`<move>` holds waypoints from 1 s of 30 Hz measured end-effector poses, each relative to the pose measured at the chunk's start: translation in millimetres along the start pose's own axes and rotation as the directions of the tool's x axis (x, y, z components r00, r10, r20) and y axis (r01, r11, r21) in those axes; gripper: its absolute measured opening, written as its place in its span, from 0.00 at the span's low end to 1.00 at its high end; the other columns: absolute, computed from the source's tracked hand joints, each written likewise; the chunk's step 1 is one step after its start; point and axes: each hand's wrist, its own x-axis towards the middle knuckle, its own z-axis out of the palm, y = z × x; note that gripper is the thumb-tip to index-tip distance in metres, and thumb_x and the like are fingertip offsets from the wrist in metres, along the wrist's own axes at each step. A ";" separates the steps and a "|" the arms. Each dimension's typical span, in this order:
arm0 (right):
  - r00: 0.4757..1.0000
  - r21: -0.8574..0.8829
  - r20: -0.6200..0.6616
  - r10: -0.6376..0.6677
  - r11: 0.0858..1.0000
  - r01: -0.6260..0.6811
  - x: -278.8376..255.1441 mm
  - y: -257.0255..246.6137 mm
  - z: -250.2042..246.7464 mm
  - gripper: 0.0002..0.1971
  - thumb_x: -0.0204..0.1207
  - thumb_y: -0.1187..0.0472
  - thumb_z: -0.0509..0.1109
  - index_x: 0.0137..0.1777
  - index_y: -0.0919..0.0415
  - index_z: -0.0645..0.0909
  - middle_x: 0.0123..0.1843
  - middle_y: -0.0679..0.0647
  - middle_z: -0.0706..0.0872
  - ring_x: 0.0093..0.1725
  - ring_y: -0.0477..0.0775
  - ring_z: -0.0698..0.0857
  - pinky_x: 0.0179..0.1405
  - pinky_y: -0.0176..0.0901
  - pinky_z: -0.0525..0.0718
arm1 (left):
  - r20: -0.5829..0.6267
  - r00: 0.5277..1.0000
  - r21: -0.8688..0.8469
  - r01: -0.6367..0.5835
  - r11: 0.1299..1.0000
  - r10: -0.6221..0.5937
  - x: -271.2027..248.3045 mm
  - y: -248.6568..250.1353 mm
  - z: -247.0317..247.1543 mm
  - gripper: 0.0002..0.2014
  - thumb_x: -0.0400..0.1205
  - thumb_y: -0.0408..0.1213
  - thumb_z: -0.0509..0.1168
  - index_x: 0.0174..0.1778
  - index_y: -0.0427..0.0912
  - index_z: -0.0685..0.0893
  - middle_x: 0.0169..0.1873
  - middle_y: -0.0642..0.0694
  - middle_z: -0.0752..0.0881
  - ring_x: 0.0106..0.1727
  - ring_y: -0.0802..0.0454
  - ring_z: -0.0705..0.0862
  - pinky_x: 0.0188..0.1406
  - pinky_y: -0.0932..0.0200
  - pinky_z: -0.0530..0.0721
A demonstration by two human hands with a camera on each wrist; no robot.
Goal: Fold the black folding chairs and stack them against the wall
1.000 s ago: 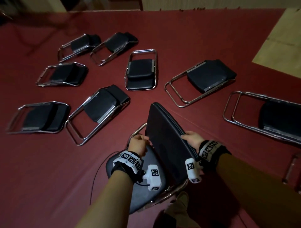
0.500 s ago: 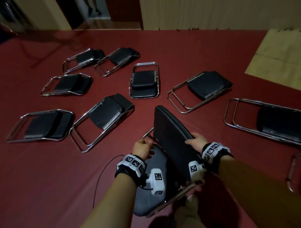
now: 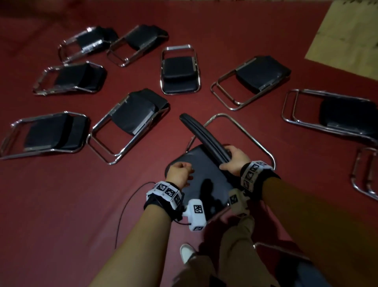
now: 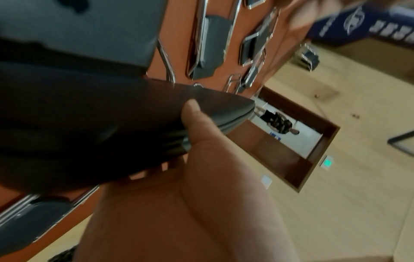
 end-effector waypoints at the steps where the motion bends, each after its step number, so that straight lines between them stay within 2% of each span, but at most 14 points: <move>1: 0.999 -0.014 0.038 0.005 1.000 -0.005 -2.5 -0.1 11.3 0.45 0.63 0.51 0.83 0.80 0.52 0.68 0.72 0.56 0.80 0.67 0.59 0.81 0.65 0.47 0.81 | 0.026 0.999 -0.011 0.023 1.000 -0.023 1.4 -8.4 -0.3 0.04 0.88 0.37 0.61 0.54 0.42 0.80 0.43 0.45 0.86 0.38 0.48 0.83 0.35 0.57 0.79; 4: 0.991 -0.054 0.135 0.020 0.998 -0.013 -7.9 -1.0 52.6 0.53 0.60 0.44 0.85 0.83 0.55 0.63 0.78 0.59 0.73 0.75 0.60 0.75 0.71 0.51 0.76 | 0.076 0.992 -0.037 0.102 0.994 -0.099 8.2 -32.2 0.1 0.06 0.89 0.39 0.60 0.56 0.42 0.80 0.50 0.44 0.86 0.46 0.47 0.85 0.40 0.52 0.84; 7: 0.985 -0.096 0.166 -0.035 0.994 0.051 -8.1 -5.5 94.4 0.59 0.56 0.42 0.85 0.85 0.56 0.58 0.80 0.60 0.70 0.76 0.61 0.74 0.72 0.53 0.77 | 0.107 0.977 -0.050 0.190 0.980 -0.184 16.3 -53.4 0.6 0.11 0.87 0.40 0.60 0.62 0.40 0.81 0.54 0.42 0.85 0.46 0.47 0.85 0.40 0.50 0.84; 9: 0.984 -0.112 0.173 -0.043 0.992 0.063 -6.5 -10.5 119.4 0.61 0.54 0.42 0.84 0.86 0.53 0.55 0.81 0.59 0.67 0.77 0.61 0.71 0.74 0.55 0.75 | 0.117 0.967 -0.072 0.237 0.969 -0.228 23.7 -66.7 -1.1 0.16 0.87 0.44 0.62 0.68 0.41 0.79 0.58 0.39 0.86 0.47 0.45 0.86 0.43 0.48 0.86; 11: 0.985 -0.118 0.168 -0.030 0.992 0.050 -7.0 -12.1 139.8 0.61 0.56 0.43 0.84 0.86 0.48 0.52 0.83 0.57 0.62 0.79 0.61 0.67 0.76 0.58 0.72 | 0.095 0.963 -0.084 0.260 0.962 -0.252 28.0 -78.8 -6.5 0.18 0.86 0.47 0.64 0.69 0.42 0.77 0.59 0.38 0.85 0.50 0.41 0.85 0.53 0.37 0.88; 13: 0.987 -0.113 0.157 -0.040 0.992 0.058 -8.3 -9.1 158.7 0.61 0.56 0.43 0.84 0.86 0.44 0.51 0.83 0.55 0.59 0.80 0.60 0.64 0.77 0.60 0.70 | 0.075 0.961 -0.106 0.273 0.956 -0.266 33.9 -91.3 -13.7 0.19 0.86 0.48 0.64 0.69 0.43 0.77 0.58 0.36 0.85 0.48 0.39 0.85 0.57 0.31 0.87; 14: 0.986 -0.106 0.155 -0.057 0.992 0.074 -9.6 -5.5 168.0 0.60 0.56 0.42 0.83 0.85 0.43 0.50 0.84 0.55 0.59 0.81 0.60 0.63 0.78 0.60 0.69 | 0.081 0.958 -0.113 0.282 0.953 -0.274 35.5 -98.9 -17.4 0.19 0.86 0.48 0.64 0.70 0.43 0.77 0.59 0.36 0.86 0.48 0.40 0.85 0.55 0.33 0.88; 16: 0.984 -0.098 0.153 -0.097 0.989 0.113 -12.6 1.8 181.6 0.59 0.58 0.40 0.82 0.86 0.44 0.50 0.85 0.55 0.56 0.82 0.60 0.60 0.79 0.60 0.66 | 0.096 0.954 -0.131 0.295 0.946 -0.284 36.1 -110.7 -23.7 0.20 0.87 0.49 0.62 0.72 0.44 0.76 0.59 0.39 0.86 0.47 0.43 0.86 0.47 0.43 0.90; 19: 0.973 -0.096 0.184 -0.138 0.983 0.158 -13.9 8.8 200.8 0.57 0.61 0.40 0.81 0.86 0.46 0.52 0.87 0.57 0.54 0.84 0.60 0.56 0.82 0.59 0.62 | 0.068 0.957 -0.167 0.289 0.943 -0.282 42.6 -134.0 -32.3 0.22 0.88 0.50 0.63 0.74 0.45 0.73 0.54 0.44 0.87 0.44 0.49 0.87 0.36 0.55 0.88; 21: 0.968 -0.095 0.190 -0.164 0.978 0.185 -11.0 13.5 213.6 0.54 0.64 0.38 0.80 0.86 0.47 0.55 0.87 0.56 0.55 0.85 0.60 0.57 0.83 0.59 0.61 | 0.040 0.955 -0.167 0.297 0.940 -0.295 49.0 -150.9 -36.4 0.23 0.87 0.50 0.63 0.75 0.46 0.72 0.54 0.45 0.87 0.44 0.50 0.87 0.35 0.56 0.86; 23: 0.968 -0.072 0.196 -0.154 0.983 0.171 -2.6 22.2 228.7 0.47 0.69 0.39 0.77 0.85 0.48 0.59 0.86 0.55 0.57 0.84 0.58 0.58 0.83 0.56 0.60 | 0.008 0.945 -0.183 0.322 0.929 -0.327 61.3 -174.3 -41.8 0.24 0.87 0.51 0.64 0.75 0.46 0.71 0.59 0.42 0.87 0.46 0.49 0.87 0.36 0.55 0.86; 25: 0.974 -0.068 0.195 -0.118 0.989 0.133 7.5 34.5 240.9 0.40 0.74 0.45 0.76 0.83 0.50 0.63 0.85 0.56 0.60 0.83 0.60 0.61 0.83 0.55 0.61 | -0.039 0.938 -0.192 0.331 0.924 -0.345 74.3 -198.3 -48.4 0.22 0.86 0.51 0.65 0.72 0.44 0.73 0.60 0.41 0.86 0.47 0.48 0.87 0.44 0.52 0.87; 28: 0.979 -0.132 0.198 -0.054 0.988 0.082 28.6 58.6 257.8 0.34 0.76 0.54 0.75 0.81 0.56 0.68 0.82 0.61 0.65 0.78 0.64 0.69 0.78 0.52 0.68 | -0.097 0.921 -0.205 0.353 0.913 -0.378 98.3 -237.6 -56.9 0.18 0.84 0.51 0.68 0.63 0.45 0.78 0.61 0.40 0.87 0.56 0.41 0.87 0.62 0.43 0.86; 30: 0.980 -0.112 0.199 0.017 0.994 0.006 42.9 73.1 267.2 0.31 0.77 0.57 0.75 0.79 0.56 0.71 0.77 0.63 0.69 0.71 0.63 0.76 0.69 0.48 0.76 | -0.135 0.904 -0.252 0.365 0.896 -0.406 111.3 -258.6 -61.6 0.13 0.82 0.49 0.71 0.55 0.46 0.79 0.59 0.40 0.87 0.58 0.40 0.87 0.63 0.41 0.86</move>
